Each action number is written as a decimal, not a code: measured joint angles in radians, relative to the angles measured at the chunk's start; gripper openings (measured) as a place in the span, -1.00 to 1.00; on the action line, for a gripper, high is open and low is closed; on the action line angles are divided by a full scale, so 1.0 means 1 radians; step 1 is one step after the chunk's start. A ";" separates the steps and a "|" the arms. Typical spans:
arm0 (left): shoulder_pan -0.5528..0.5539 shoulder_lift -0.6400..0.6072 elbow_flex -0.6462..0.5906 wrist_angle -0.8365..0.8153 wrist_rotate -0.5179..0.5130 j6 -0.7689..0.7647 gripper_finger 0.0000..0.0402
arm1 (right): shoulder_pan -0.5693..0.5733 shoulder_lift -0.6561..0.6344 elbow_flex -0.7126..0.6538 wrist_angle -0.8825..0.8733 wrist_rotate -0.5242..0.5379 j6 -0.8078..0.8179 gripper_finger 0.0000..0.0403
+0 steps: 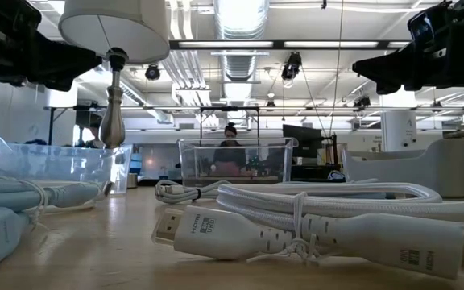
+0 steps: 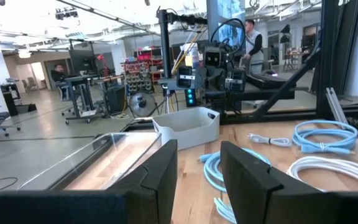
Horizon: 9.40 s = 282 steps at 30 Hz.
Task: Pick & Place USB Port
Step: Put the bottom left light blue HDMI cable into the white bin, then put the top light blue HDMI cable into the white bin
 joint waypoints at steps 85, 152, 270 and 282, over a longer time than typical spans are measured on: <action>-0.286 1.193 0.485 0.075 0.335 -0.439 0.06 | 0.000 0.787 0.757 -0.604 0.000 0.241 -0.45; -0.320 1.006 0.838 -0.996 -0.423 -0.790 -0.62 | 0.055 0.792 0.755 -0.599 0.001 0.244 -0.57; -0.164 1.173 0.557 -0.043 -0.133 -0.463 -0.12 | 0.104 1.079 0.771 -0.861 0.165 0.488 -0.37; -0.164 1.172 0.549 -0.043 -0.136 -0.464 -0.12 | 0.113 1.062 0.823 -0.881 0.148 0.445 -0.35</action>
